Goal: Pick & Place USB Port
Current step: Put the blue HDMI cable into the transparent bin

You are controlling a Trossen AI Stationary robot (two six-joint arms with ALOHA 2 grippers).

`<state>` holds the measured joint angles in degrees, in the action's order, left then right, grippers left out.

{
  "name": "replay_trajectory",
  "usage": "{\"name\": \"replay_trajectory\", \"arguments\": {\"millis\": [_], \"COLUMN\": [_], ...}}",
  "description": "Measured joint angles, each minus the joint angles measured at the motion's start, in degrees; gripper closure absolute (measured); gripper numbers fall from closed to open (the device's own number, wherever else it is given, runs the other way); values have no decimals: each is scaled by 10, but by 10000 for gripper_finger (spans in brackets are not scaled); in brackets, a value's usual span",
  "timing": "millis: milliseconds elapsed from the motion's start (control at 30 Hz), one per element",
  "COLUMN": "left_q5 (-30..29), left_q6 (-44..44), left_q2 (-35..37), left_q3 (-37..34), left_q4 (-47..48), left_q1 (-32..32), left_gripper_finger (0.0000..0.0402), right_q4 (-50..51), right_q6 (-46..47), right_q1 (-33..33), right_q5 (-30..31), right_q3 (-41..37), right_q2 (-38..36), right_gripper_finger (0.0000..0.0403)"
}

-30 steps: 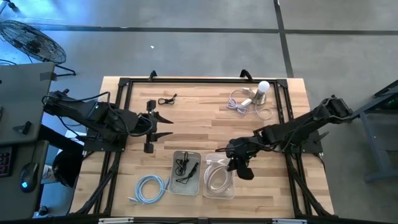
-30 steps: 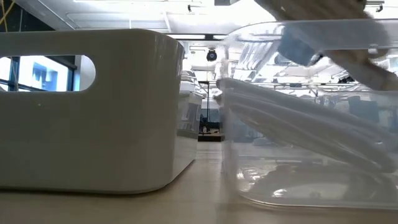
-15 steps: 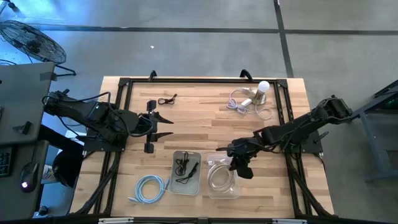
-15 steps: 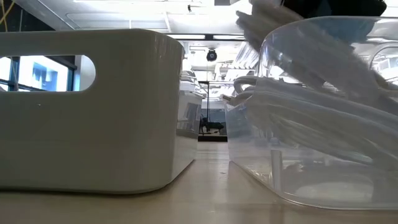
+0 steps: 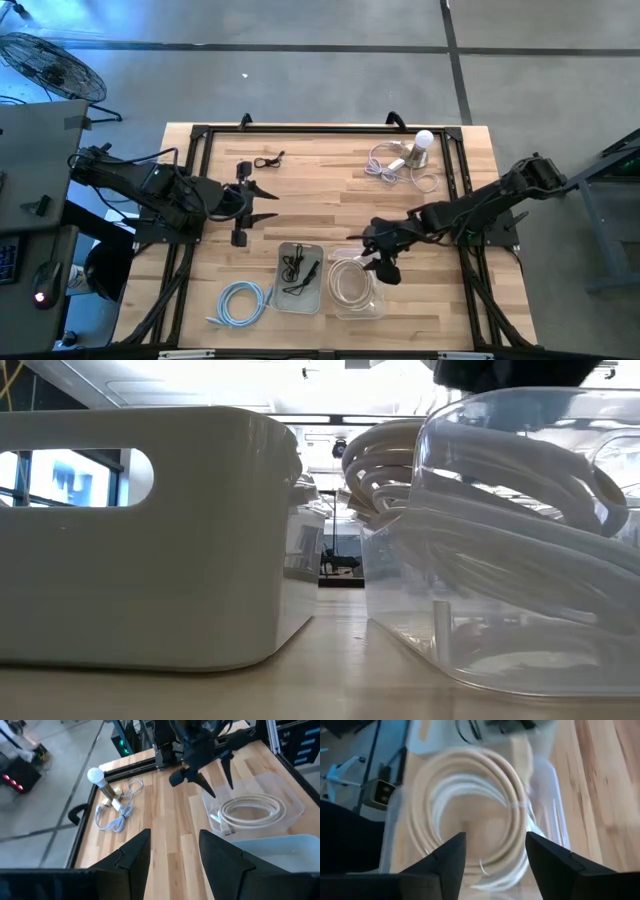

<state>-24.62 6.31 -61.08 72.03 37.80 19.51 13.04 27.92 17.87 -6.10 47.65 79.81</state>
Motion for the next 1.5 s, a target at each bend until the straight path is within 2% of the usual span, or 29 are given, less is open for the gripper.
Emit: {"name": "replay_trajectory", "arguments": {"millis": [67, 167, 300, 367, 467, 567, 667, 733, 967, 1300, 1500], "left_q5": [0, 1, 3, 19, 95, 199, 264, 286, 316, 314, 251], "left_q6": [-9, -92, -141, -203, -285, -322, -341, -336, -336, -366, -429], "left_q2": [0, 0, 13, 24, 30, 23, 5, -13, -93, -226, -271], "left_q3": [0, 0, 0, 0, 0, 0, -7, -14, -18, -18, -18], "left_q4": [-4, 13, 81, 125, 202, 276, 298, 292, 288, 258, 269], "left_q1": [0, 0, 0, 0, 0, 15, 63, 93, 167, 235, 236], "left_gripper_finger": [239, 239, 239, 239, 239, 239, 239, 239, 239, 239, 239], "right_q4": [0, 2, 13, 18, 19, 21, 23, 22, 37, 49, 49], "right_q6": [-30, -78, -91, -90, -104, -134, -151, -154, -164, -162, -152], "right_q1": [0, -9, -24, -29, -30, -28, -24, -24, -24, -25, -24], "right_q5": [-3, -5, -4, -4, -5, -5, -5, -4, 2, 17, 14], "right_q3": [12, 41, 91, 113, 144, 170, 183, 186, 187, 187, 187], "right_q2": [-6, -19, -41, -54, -72, -84, -96, -103, -106, -106, -106], "right_gripper_finger": [203, 203, 203, 202, 202, 203, 202, 201, 202, 201, 203]}}
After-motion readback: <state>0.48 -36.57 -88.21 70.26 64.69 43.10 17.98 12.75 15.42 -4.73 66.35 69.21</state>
